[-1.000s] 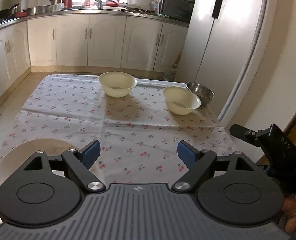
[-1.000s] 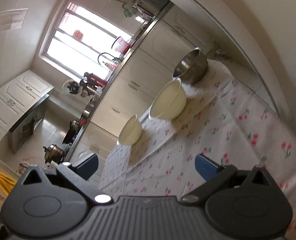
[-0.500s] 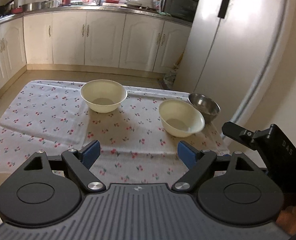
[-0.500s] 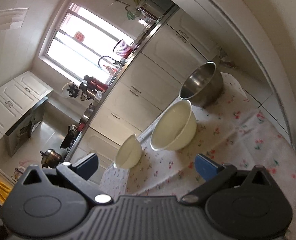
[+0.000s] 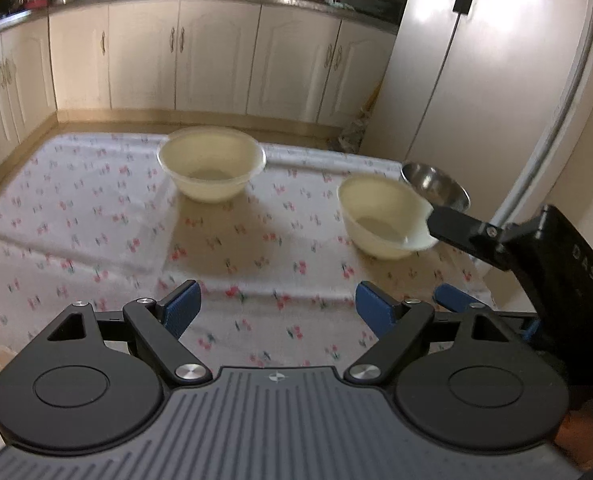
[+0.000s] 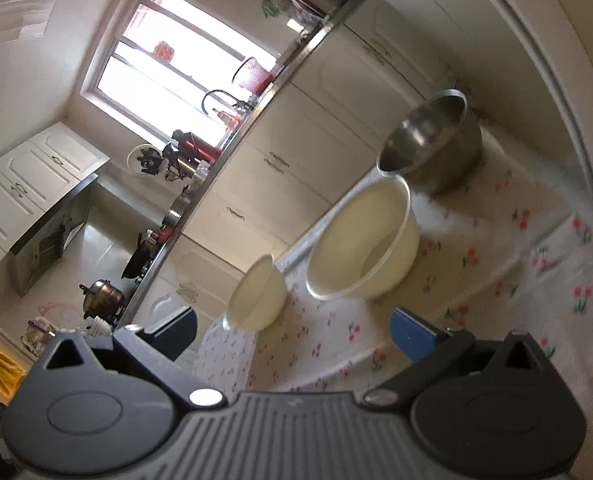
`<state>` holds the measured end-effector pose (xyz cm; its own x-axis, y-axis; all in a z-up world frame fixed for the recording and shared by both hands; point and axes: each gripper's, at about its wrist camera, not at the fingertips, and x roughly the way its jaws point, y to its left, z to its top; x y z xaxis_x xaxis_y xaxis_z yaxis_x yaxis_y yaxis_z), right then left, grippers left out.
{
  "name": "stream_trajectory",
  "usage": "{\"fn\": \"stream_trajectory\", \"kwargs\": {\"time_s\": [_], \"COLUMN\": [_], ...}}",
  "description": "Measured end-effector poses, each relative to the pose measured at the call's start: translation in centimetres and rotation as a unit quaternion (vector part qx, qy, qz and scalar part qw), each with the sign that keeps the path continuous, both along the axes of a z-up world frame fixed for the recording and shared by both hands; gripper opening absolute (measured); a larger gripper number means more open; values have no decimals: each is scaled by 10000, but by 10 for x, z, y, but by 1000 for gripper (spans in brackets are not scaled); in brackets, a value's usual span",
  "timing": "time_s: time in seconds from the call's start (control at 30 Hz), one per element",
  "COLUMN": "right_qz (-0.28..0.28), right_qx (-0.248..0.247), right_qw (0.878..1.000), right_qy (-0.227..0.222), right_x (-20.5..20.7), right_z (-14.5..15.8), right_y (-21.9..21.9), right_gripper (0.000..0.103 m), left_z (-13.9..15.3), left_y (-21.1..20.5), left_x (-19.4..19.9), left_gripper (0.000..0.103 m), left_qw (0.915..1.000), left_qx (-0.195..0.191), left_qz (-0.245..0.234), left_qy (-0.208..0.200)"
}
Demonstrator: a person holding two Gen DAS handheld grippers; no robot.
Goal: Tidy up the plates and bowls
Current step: 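Move the left tool over the tablecloth toward the cream bowls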
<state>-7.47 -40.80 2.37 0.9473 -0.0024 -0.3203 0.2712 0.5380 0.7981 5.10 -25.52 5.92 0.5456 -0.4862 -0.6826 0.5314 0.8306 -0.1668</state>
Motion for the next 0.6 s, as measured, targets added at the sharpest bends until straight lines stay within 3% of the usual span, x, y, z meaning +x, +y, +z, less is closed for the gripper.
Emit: {"fn": "stream_trajectory", "kwargs": {"time_s": [0.3,0.6], "right_qz": [-5,345], "right_qx": [-41,-87], "right_qw": [9998,9985], "right_qy": [-199,-414], "right_x": [-9,-7], "right_z": [-13,-8], "right_y": [-2,5], "right_gripper": [102,102], "left_z": [-14,-3], "left_y": [6,13], "left_x": [-19,-33], "left_gripper": [103,103], "left_qw": [9998,9996], "left_qx": [64,165], "left_qz": [-73,-197], "left_qy": [158,74]}}
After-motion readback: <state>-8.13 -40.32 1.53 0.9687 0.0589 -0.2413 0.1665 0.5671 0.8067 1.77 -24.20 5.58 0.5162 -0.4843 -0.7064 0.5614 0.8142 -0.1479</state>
